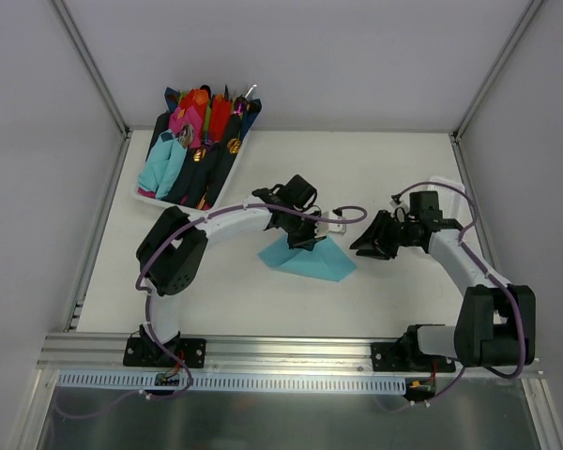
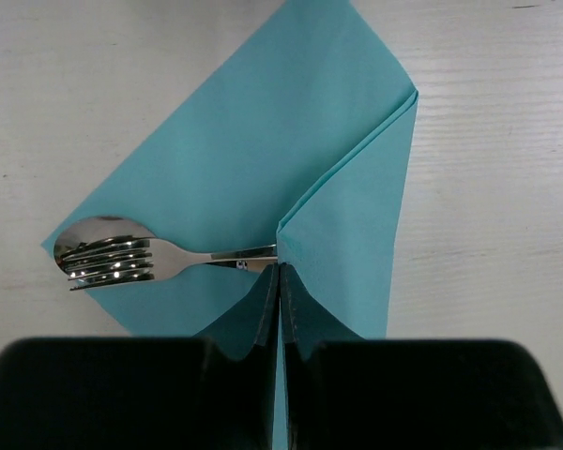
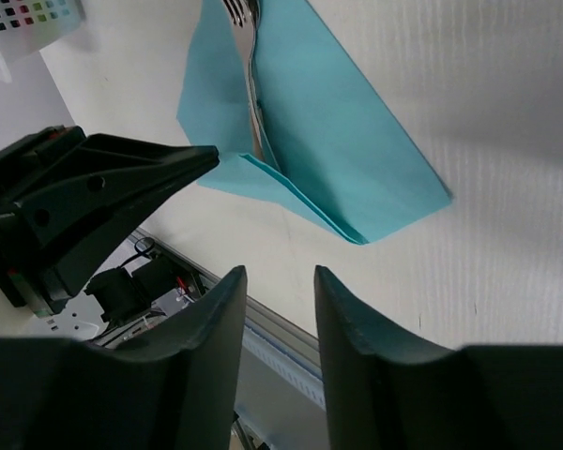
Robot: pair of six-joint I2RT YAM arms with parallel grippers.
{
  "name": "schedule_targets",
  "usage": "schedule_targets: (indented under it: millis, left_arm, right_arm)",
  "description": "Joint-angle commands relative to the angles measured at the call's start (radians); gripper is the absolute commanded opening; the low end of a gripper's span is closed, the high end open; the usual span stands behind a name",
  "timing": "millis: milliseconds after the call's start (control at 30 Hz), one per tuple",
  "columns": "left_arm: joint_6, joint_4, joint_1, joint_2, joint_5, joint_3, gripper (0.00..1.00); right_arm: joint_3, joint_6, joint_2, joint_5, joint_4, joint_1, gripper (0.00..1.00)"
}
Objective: Place the utensils on the paper napkin and roll it up
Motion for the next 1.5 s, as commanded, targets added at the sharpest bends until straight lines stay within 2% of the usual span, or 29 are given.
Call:
schedule_targets:
  millis: [0, 167, 400, 600, 967, 1100, 1167, 1233, 1267, 1367, 1467]
  left_arm:
    - [0.014, -0.017, 0.02, 0.018, 0.04, 0.05, 0.0]
    - [0.016, -0.017, 0.03, 0.037, 0.037, 0.055, 0.0]
    - [-0.001, -0.017, 0.043, 0.061, 0.041, 0.064, 0.0]
    - [-0.01, -0.017, 0.05, 0.083, 0.047, 0.082, 0.0]
    - [-0.026, -0.017, 0.064, 0.095, 0.054, 0.096, 0.03]
    - [-0.036, -0.017, 0.066, 0.095, 0.049, 0.099, 0.08]
    - [-0.053, -0.017, 0.069, 0.091, 0.043, 0.102, 0.15]
    - [-0.079, -0.017, 0.081, 0.077, 0.032, 0.109, 0.23]
    - [-0.114, -0.017, 0.087, 0.066, 0.029, 0.113, 0.31]
    - [-0.225, -0.017, 0.138, -0.007, 0.04, 0.101, 0.45]
    - [-0.336, -0.017, 0.197, -0.136, 0.147, 0.037, 0.46]
  right_arm:
    - [0.013, -0.004, 0.017, -0.02, 0.03, 0.047, 0.36]
    - [-0.002, 0.063, 0.055, -0.014, 0.104, 0.117, 0.28]
    - [-0.039, 0.175, 0.124, -0.008, 0.269, 0.237, 0.24]
    - [-0.039, 0.231, 0.189, 0.015, 0.346, 0.314, 0.22]
    - [-0.02, 0.277, 0.33, 0.068, 0.409, 0.352, 0.15]
    - [-0.017, 0.283, 0.382, 0.084, 0.411, 0.354, 0.14]
    - [-0.019, 0.281, 0.394, 0.094, 0.411, 0.352, 0.14]
    - [-0.023, 0.284, 0.41, 0.1, 0.411, 0.352, 0.13]
    - [-0.026, 0.284, 0.413, 0.106, 0.411, 0.352, 0.13]
    - [-0.034, 0.286, 0.419, 0.109, 0.409, 0.354, 0.12]
    - [-0.039, 0.283, 0.411, 0.111, 0.411, 0.354, 0.12]
